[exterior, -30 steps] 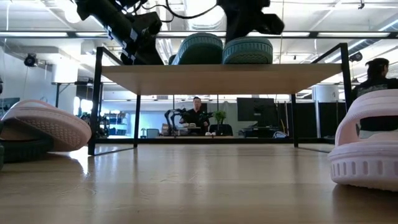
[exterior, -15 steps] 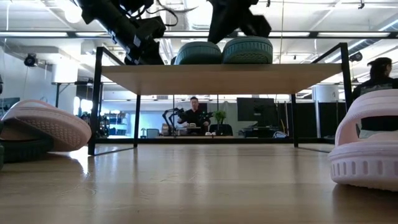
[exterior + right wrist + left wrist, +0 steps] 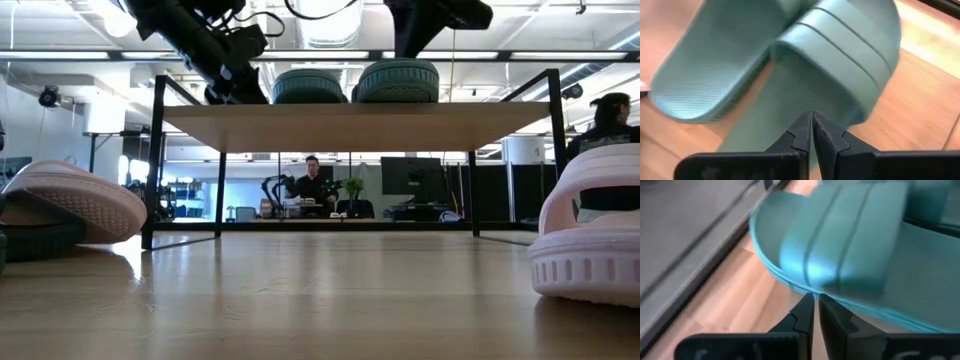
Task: Pick and place slides into the shelf
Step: Adjust the green slippers on the shelf
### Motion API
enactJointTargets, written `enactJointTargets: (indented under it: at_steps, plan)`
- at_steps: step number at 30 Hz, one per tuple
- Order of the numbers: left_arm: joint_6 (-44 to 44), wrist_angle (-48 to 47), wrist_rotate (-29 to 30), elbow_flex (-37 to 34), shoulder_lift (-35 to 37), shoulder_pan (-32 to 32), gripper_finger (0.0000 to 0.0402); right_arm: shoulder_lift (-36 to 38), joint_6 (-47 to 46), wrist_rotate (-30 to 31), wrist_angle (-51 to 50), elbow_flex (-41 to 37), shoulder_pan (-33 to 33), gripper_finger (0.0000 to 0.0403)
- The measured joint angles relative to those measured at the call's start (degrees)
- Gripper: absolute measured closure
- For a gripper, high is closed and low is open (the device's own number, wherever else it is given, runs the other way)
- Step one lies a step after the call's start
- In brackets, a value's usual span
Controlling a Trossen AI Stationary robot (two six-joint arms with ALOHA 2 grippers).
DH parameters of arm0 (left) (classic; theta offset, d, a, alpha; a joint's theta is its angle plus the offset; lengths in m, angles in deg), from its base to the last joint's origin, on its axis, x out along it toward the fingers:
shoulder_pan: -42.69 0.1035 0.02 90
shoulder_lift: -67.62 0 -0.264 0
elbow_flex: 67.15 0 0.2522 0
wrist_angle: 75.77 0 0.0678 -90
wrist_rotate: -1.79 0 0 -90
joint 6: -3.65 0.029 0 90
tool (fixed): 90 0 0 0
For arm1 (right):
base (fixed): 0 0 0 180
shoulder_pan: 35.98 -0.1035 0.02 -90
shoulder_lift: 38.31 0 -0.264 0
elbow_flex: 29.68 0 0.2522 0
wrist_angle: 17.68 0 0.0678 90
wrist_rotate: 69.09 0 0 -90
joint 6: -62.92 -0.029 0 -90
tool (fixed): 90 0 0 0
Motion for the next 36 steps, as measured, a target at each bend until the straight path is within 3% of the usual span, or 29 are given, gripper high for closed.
enactJointTargets:
  at_steps: [9, 14, 19, 29, 36]
  plan:
    - [3.39, 4.45, 1.01, 0.00, -0.02, 4.07, 0.0389, -0.38, 0.30, -6.84, 4.05, 0.00, -0.22, 0.0392]
    - [3.96, 6.16, -7.38, 1.96, -0.68, 8.14, 0.0389, -1.44, -0.98, -6.55, 3.45, -0.23, -0.22, 0.0392]
    - [7.70, 5.99, -10.76, 4.43, -3.89, 9.99, 0.0389, -3.35, -0.98, -6.42, 3.45, -0.59, 0.37, 0.0392]
    - [8.21, 6.19, -17.16, 8.53, -11.81, 10.38, 0.0389, -3.83, -3.82, 0.06, 2.59, -0.63, 3.23, 0.0392]
    - [9.16, 5.23, -21.09, 8.61, -10.36, 9.84, 0.0389, -3.69, -3.94, 2.59, -0.12, -1.18, 5.33, 0.0392]
